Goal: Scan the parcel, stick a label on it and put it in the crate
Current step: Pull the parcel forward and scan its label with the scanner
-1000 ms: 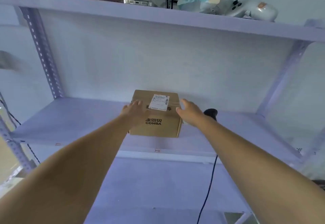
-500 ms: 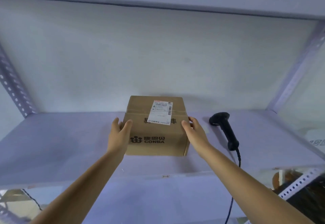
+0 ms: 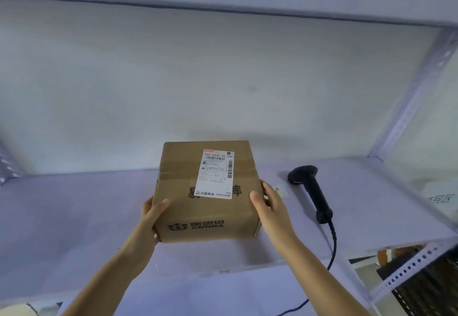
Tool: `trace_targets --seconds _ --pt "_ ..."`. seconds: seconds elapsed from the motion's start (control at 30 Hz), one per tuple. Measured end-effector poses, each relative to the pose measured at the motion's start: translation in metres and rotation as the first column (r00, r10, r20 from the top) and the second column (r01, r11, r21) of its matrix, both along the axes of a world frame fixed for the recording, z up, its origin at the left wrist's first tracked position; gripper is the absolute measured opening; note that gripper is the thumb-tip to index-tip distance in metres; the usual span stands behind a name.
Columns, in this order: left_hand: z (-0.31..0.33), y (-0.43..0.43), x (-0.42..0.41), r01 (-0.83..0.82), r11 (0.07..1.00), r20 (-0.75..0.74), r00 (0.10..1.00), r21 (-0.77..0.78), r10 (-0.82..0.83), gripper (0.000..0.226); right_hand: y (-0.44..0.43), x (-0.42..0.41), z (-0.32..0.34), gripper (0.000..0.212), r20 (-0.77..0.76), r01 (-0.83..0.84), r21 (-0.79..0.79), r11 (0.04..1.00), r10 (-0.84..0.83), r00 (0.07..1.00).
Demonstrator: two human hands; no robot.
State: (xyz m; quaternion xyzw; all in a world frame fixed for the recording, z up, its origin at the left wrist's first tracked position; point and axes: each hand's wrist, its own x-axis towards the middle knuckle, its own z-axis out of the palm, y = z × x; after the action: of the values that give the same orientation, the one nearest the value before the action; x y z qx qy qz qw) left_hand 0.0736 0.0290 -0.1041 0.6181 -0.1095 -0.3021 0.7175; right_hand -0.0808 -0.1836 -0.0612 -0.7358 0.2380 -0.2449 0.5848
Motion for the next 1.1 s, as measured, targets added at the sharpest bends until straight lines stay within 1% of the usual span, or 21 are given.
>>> trace_targets --seconds 0.1,0.2,0.3,0.4,0.43,0.47,0.5,0.57,0.6,0.63,0.7,0.77,0.83,0.9,0.93,1.03,1.1 --pt "-0.001 0.006 0.004 0.036 0.999 -0.023 0.999 -0.014 -0.036 0.065 -0.003 -0.004 -0.006 0.026 0.03 -0.036 -0.006 0.999 0.036 0.999" --pt "-0.003 0.013 0.005 0.082 0.995 -0.03 0.996 -0.05 -0.083 0.073 -0.006 -0.006 -0.011 0.028 0.055 -0.046 -0.012 0.999 0.047 0.997" --pt "-0.005 0.014 0.007 0.104 0.991 -0.006 0.994 -0.082 -0.105 0.08 -0.004 -0.01 -0.013 0.028 0.103 -0.061 -0.041 0.997 0.065 0.993" --pt "-0.011 0.013 0.01 0.082 0.99 0.026 0.996 -0.115 -0.08 0.081 -0.006 -0.015 -0.018 0.037 0.075 -0.09 -0.068 0.994 0.095 0.993" --pt "-0.013 0.013 0.012 0.085 0.988 0.03 0.996 -0.13 -0.082 0.08 -0.011 -0.016 -0.016 0.04 0.063 -0.049 -0.101 0.994 0.056 0.996" --pt "-0.015 0.012 0.013 0.096 0.986 0.033 0.995 -0.139 -0.092 0.079 -0.02 -0.018 -0.012 0.042 0.072 0.043 -0.156 0.987 -0.032 0.997" --pt "-0.016 0.012 0.013 0.105 0.985 0.033 0.994 -0.139 -0.101 0.077 -0.034 -0.022 -0.006 0.041 0.109 0.172 -0.227 0.958 -0.151 0.983" --pt "-0.015 0.013 0.011 0.106 0.986 0.034 0.994 -0.132 -0.103 0.074 -0.071 -0.03 0.007 0.04 0.164 0.413 -0.362 0.836 -0.379 0.911" --pt "-0.015 0.013 0.009 0.093 0.987 0.038 0.995 -0.129 -0.089 0.071 -0.091 -0.034 0.012 0.044 0.131 0.472 -0.388 0.792 -0.46 0.878" --pt "-0.015 0.013 0.006 0.08 0.989 0.046 0.996 -0.127 -0.074 0.07 -0.109 -0.038 0.014 0.052 0.057 0.489 -0.39 0.78 -0.51 0.858" --pt "-0.016 0.013 0.004 0.075 0.99 0.07 0.995 -0.119 -0.067 0.07 -0.138 -0.041 0.014 0.069 -0.168 0.449 -0.395 0.802 -0.543 0.823" --pt "-0.015 0.013 0.002 0.073 0.991 0.072 0.995 -0.114 -0.065 0.074 -0.157 -0.041 0.01 0.083 -0.418 0.335 -0.373 0.865 -0.48 0.771" --pt "-0.014 0.013 0.0 0.07 0.992 0.071 0.995 -0.108 -0.063 0.076 -0.168 -0.036 0.008 0.086 -0.585 0.229 -0.287 0.93 -0.359 0.727" --pt "-0.011 0.013 -0.001 0.068 0.993 0.08 0.995 -0.096 -0.06 0.076 -0.174 -0.028 0.006 0.079 -0.663 0.172 -0.225 0.959 -0.28 0.694" --pt "-0.01 0.013 -0.002 0.064 0.994 0.084 0.995 -0.093 -0.056 0.075 -0.176 -0.024 0.004 0.071 -0.68 0.161 -0.209 0.965 -0.262 0.685" --pt "-0.008 0.013 -0.002 0.07 0.992 0.086 0.994 -0.108 -0.06 0.076 -0.181 -0.015 -0.004 0.039 -0.668 0.186 -0.133 0.974 -0.227 0.709" --pt "-0.008 0.014 -0.001 0.073 0.99 0.081 0.995 -0.118 -0.064 0.079 -0.181 -0.012 -0.006 0.026 -0.656 0.192 -0.087 0.978 -0.201 0.728"
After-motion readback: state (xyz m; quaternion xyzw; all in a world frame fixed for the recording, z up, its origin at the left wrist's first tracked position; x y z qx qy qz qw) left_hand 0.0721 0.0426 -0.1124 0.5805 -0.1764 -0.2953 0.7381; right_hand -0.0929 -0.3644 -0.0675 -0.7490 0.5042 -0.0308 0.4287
